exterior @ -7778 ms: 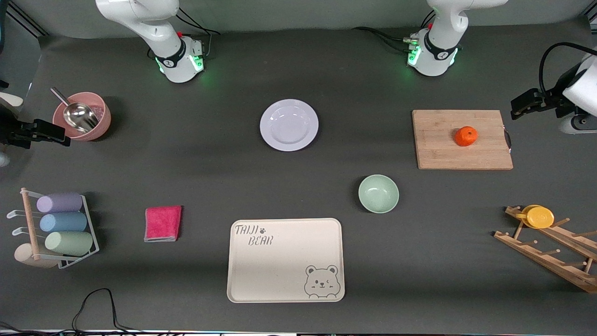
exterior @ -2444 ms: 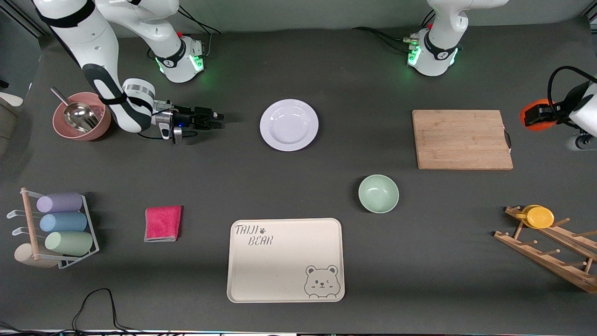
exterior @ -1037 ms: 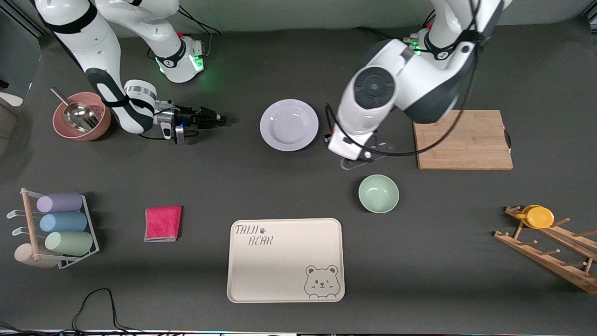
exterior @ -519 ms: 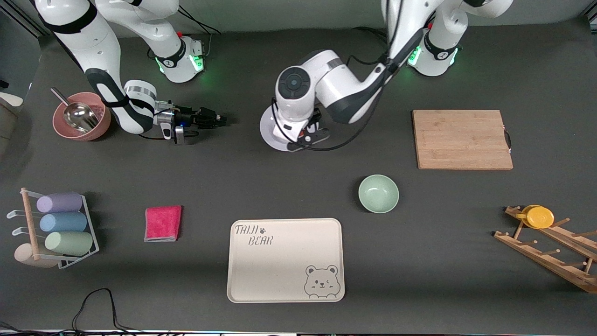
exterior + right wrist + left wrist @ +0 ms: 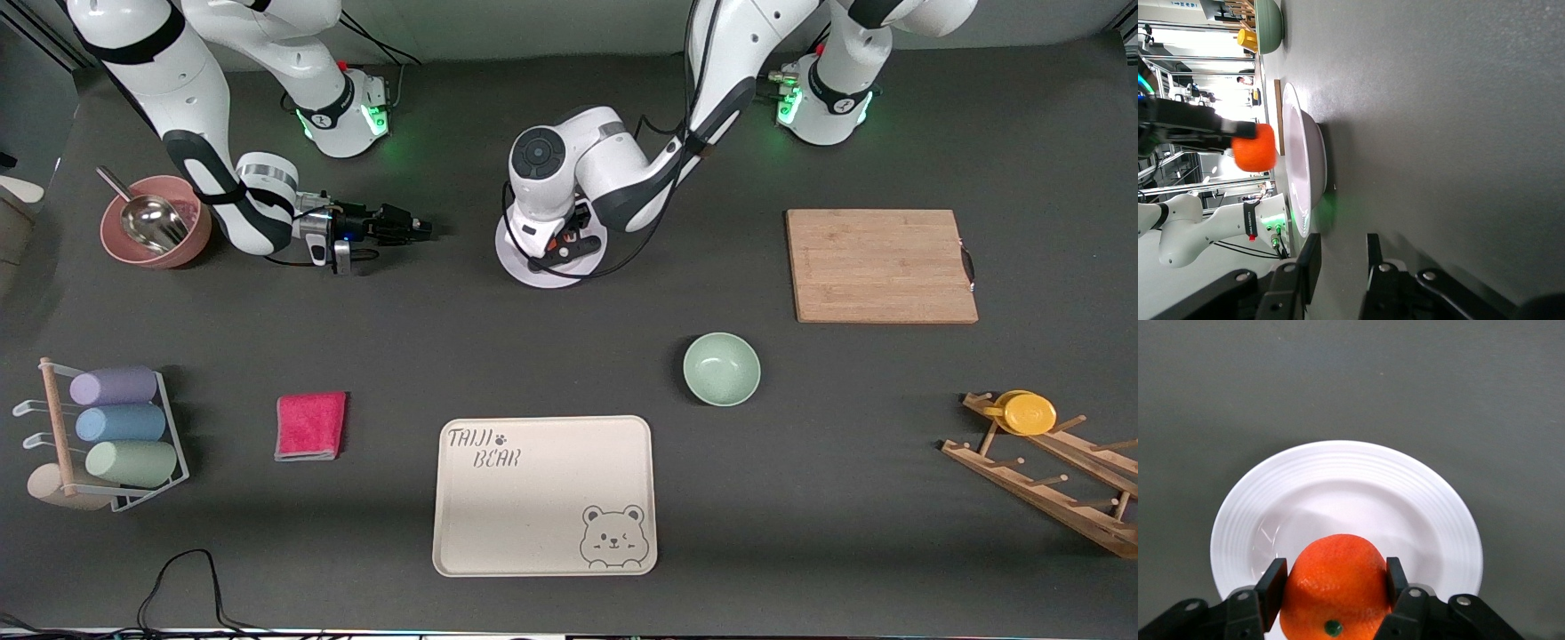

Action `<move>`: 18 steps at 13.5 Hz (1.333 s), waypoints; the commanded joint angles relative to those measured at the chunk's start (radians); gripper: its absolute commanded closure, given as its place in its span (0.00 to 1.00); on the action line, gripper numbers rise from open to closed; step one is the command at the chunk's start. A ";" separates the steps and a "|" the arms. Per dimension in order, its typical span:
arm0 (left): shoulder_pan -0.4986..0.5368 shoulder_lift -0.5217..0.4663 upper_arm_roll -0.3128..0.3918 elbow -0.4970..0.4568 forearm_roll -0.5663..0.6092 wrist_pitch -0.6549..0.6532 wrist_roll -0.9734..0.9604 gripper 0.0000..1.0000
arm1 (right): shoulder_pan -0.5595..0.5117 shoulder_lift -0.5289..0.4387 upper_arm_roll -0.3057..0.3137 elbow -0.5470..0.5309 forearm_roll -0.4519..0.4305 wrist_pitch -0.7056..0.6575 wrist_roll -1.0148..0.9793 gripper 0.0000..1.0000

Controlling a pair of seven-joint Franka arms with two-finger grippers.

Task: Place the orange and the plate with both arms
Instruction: 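Lower the orange onto the plate and open the left gripper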

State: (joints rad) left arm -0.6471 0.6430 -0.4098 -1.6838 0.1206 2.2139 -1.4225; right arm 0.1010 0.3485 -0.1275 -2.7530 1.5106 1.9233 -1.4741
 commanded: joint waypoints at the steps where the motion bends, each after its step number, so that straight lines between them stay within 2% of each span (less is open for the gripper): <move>1: -0.037 0.029 0.016 -0.005 0.047 0.050 -0.068 1.00 | 0.009 0.029 -0.004 0.009 0.025 -0.007 -0.035 0.66; 4: -0.042 0.040 0.014 -0.004 0.047 0.066 -0.099 1.00 | 0.011 0.038 -0.001 0.012 0.028 -0.007 -0.035 0.66; 5: -0.040 0.040 0.016 -0.005 0.047 0.064 -0.107 0.93 | 0.013 0.043 -0.001 0.015 0.028 -0.007 -0.037 0.66; 6: -0.040 0.040 0.014 -0.005 0.047 0.063 -0.110 0.35 | 0.013 0.043 -0.001 0.016 0.028 -0.007 -0.035 0.66; 7: -0.042 0.040 0.014 -0.005 0.047 0.063 -0.110 0.00 | 0.013 0.043 -0.001 0.016 0.028 -0.006 -0.035 0.66; 11: -0.026 0.020 0.014 -0.004 0.047 0.032 -0.107 0.00 | 0.014 0.047 0.000 0.018 0.030 -0.006 -0.035 0.66; 13: -0.002 -0.035 0.034 0.009 0.047 -0.070 -0.058 0.00 | 0.035 0.050 0.002 0.024 0.037 -0.006 -0.035 0.66; 16: 0.157 -0.181 0.032 0.004 0.004 -0.254 0.186 0.00 | 0.127 0.067 0.003 0.038 0.167 -0.006 -0.040 0.66; 18: 0.245 -0.267 0.043 -0.002 0.002 -0.350 0.302 0.00 | 0.181 0.081 0.035 0.050 0.271 -0.006 -0.041 0.66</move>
State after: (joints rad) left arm -0.4820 0.4916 -0.3709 -1.6403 0.1432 1.9485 -1.2412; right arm 0.2156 0.3797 -0.1176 -2.7335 1.6818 1.9219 -1.4822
